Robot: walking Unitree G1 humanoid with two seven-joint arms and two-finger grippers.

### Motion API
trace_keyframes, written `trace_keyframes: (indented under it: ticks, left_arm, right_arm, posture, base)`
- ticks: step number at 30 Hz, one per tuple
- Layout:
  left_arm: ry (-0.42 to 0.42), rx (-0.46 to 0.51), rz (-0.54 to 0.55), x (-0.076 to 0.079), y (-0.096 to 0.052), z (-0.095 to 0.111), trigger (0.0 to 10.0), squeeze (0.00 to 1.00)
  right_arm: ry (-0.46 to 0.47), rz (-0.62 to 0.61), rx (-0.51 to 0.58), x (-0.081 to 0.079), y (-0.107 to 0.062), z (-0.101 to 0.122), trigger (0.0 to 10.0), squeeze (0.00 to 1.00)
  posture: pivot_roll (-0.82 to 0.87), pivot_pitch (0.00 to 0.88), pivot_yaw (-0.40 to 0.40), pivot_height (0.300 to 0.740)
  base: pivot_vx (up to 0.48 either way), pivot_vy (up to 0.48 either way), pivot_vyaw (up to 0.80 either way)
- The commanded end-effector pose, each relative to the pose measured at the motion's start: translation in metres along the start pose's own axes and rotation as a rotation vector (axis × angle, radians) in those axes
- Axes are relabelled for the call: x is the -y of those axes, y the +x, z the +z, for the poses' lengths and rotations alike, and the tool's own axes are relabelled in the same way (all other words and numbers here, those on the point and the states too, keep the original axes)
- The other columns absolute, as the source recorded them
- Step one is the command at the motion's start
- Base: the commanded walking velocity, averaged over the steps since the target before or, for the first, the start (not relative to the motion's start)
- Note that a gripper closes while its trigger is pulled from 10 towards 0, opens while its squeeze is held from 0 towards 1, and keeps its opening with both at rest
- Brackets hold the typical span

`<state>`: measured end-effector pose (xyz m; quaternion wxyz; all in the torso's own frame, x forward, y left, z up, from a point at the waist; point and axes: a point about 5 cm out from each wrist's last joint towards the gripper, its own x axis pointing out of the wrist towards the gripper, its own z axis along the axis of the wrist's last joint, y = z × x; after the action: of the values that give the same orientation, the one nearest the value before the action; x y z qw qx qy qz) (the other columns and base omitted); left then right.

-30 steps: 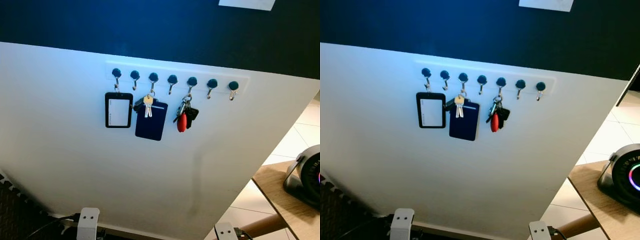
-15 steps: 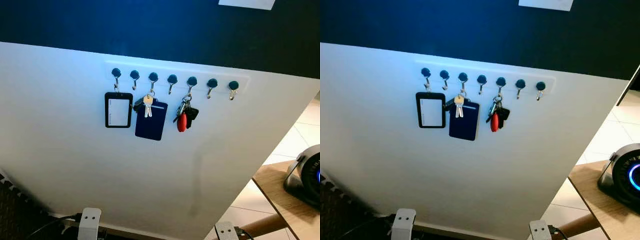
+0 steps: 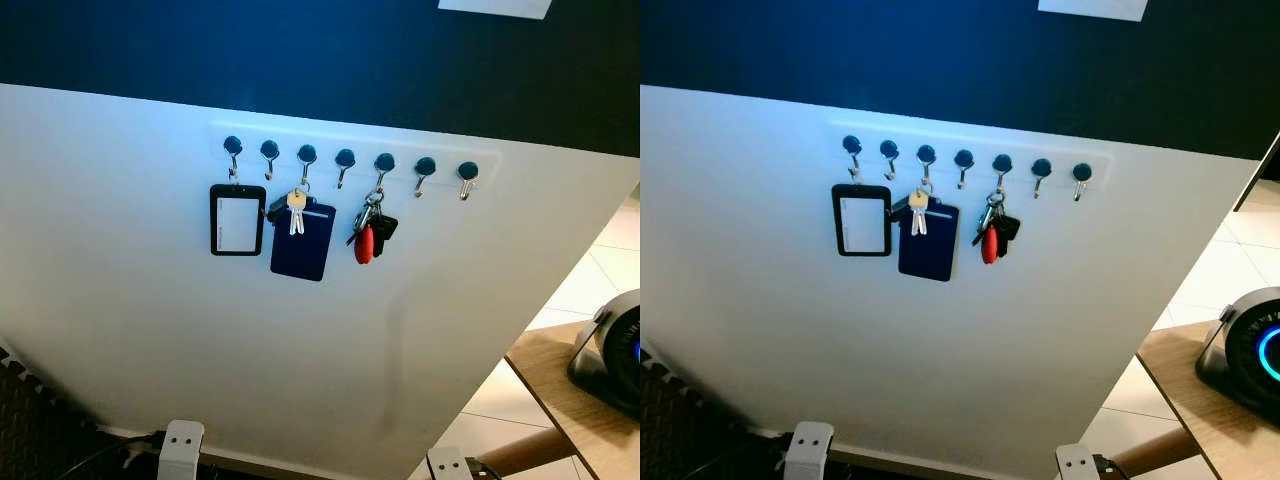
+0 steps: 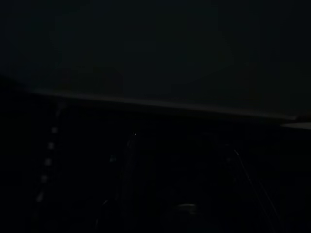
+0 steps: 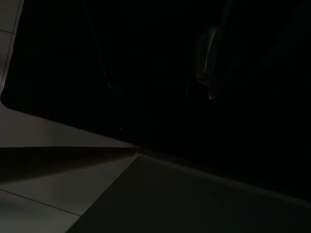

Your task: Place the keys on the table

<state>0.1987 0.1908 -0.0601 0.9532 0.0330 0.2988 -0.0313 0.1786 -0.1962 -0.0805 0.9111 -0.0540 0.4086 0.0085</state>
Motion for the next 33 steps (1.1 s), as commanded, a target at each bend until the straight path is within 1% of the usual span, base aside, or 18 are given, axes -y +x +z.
trace_keyframes:
  ticks: [1, 3, 4, 6, 7, 10, 11, 13, 15, 16, 18, 19, 21, 22, 28, 29, 31, 33]
  left_arm:
    - [0.047, -0.023, -0.001, 0.005, 0.000, -0.003, 10.0, 0.00]
    - [-0.027, -0.018, 0.028, 0.002, 0.000, -0.003, 10.0, 0.00]
    - [-0.038, -0.011, 0.008, 0.003, 0.000, -0.003, 0.0, 0.00]
    - [0.013, -0.016, 0.010, 0.002, -0.001, -0.003, 9.3, 0.00]
    - [-0.021, -0.024, 0.011, 0.003, -0.001, -0.005, 10.0, 0.00]
    - [-0.072, -0.010, -0.011, 0.004, -0.002, -0.005, 9.4, 0.00]
    - [-0.064, -0.001, -0.018, 0.005, -0.003, -0.005, 0.0, 0.00]
    - [-0.050, 0.009, -0.021, 0.005, -0.003, -0.004, 10.0, 0.00]
    - [-0.080, 0.028, -0.049, 0.008, -0.002, -0.002, 10.0, 0.00]
    - [-0.112, 0.038, -0.090, 0.012, -0.002, -0.001, 0.0, 0.00]
    - [-0.052, 0.035, -0.079, 0.012, -0.001, 0.000, 0.0, 0.00]
    - [-0.048, 0.018, -0.043, 0.010, 0.000, -0.001, 10.0, 0.00]
    - [-0.070, 0.020, -0.034, 0.009, 0.000, 0.000, 10.0, 0.00]
    - [-0.094, 0.029, -0.045, 0.010, 0.000, 0.001, 0.0, 0.00]
    - [-0.098, 0.020, 0.000, 0.006, 0.000, 0.000, 10.0, 0.00]
    - [-0.122, 0.031, -0.033, 0.009, -0.001, -0.001, 0.0, 0.00]
    - [-0.070, 0.022, -0.022, 0.007, -0.003, -0.003, 0.0, 0.00]
    - [-0.091, 0.015, -0.014, 0.006, -0.003, -0.005, 10.0, 0.00]
  right_arm:
    - [-0.020, -0.007, -0.022, 0.003, 0.000, -0.002, 0.2, 0.00]
    - [-0.009, -0.020, -0.029, 0.005, 0.000, -0.002, 10.0, 0.00]
    - [0.005, 0.010, -0.019, 0.004, 0.000, -0.001, 0.0, 0.00]
    - [-0.021, 0.007, -0.019, 0.005, 0.000, -0.001, 0.0, 0.00]
    - [-0.018, -0.013, -0.032, 0.008, 0.000, -0.003, 10.0, 0.00]
    - [0.018, -0.003, -0.024, 0.007, -0.001, -0.003, 10.0, 0.00]
    - [0.027, 0.017, -0.019, 0.006, -0.001, -0.003, 0.0, 0.00]
    - [0.012, 0.002, -0.024, 0.008, -0.001, -0.004, 10.0, 0.00]
    - [0.048, -0.006, -0.029, 0.008, -0.002, -0.005, 10.0, 0.00]
    - [0.087, 0.028, -0.013, 0.005, -0.002, -0.004, 1.1, 0.00]
    - [0.067, 0.052, -0.008, 0.003, -0.002, -0.004, 0.0, 0.00]
    - [0.025, 0.006, -0.020, 0.005, -0.002, -0.006, 8.8, 0.00]
    - [0.053, -0.010, -0.024, 0.005, -0.002, -0.007, 10.0, 0.00]
    - [0.069, 0.024, -0.018, 0.003, -0.003, -0.007, 0.0, 0.00]
    - [0.037, -0.001, -0.046, 0.004, -0.003, -0.011, 10.0, 0.00]
    - [0.053, 0.028, -0.033, 0.002, -0.003, -0.009, 0.0, 0.00]
    - [0.036, 0.042, -0.020, 0.002, -0.002, -0.006, 0.0, 0.00]
    - [0.006, 0.015, -0.020, 0.004, -0.001, -0.004, 2.7, 0.00]
  posture:
    - [0.02, 0.049, -0.069, 0.740]
    - [0.02, 0.049, -0.069, 0.740]
    - [0.02, 0.046, -0.069, 0.740]
    - [0.02, 0.046, -0.069, 0.740]
    - [0.02, 0.044, -0.068, 0.740]
    - [0.02, 0.044, -0.068, 0.740]
    - [0.02, 0.042, -0.065, 0.740]
    - [0.02, 0.045, -0.065, 0.740]
    - [0.02, 0.045, -0.064, 0.740]
    - [0.02, 0.046, -0.063, 0.740]
    - [0.02, 0.048, -0.061, 0.740]
    - [0.02, 0.050, -0.061, 0.740]
    - [0.02, 0.050, -0.064, 0.740]
    - [0.03, 0.052, -0.071, 0.740]
    - [0.04, 0.052, -0.078, 0.740]
    - [0.04, 0.052, -0.078, 0.740]
    - [0.04, 0.052, -0.073, 0.740]
    - [0.03, 0.054, -0.073, 0.740]
  base:
    - [0.000, 0.000, 0.00]
    - [0.000, 0.000, 0.00]
    - [0.000, 0.000, 0.00]
    - [0.000, 0.000, 0.00]
    - [0.000, 0.000, 0.00]
    - [0.000, 0.000, 0.00]
    - [0.000, 0.000, 0.00]
    - [0.000, 0.000, 0.00]
    - [0.000, 0.000, 0.00]
    - [0.000, 0.000, 0.00]
    - [0.000, 0.000, 0.00]
    - [0.000, 0.000, 0.00]
    - [0.000, 0.000, 0.00]
    - [0.000, 0.000, 0.00]
    - [0.000, 0.000, 0.00]
    - [0.000, 0.000, 0.00]
    - [0.000, 0.000, 0.00]
    - [0.000, 0.000, 0.00]
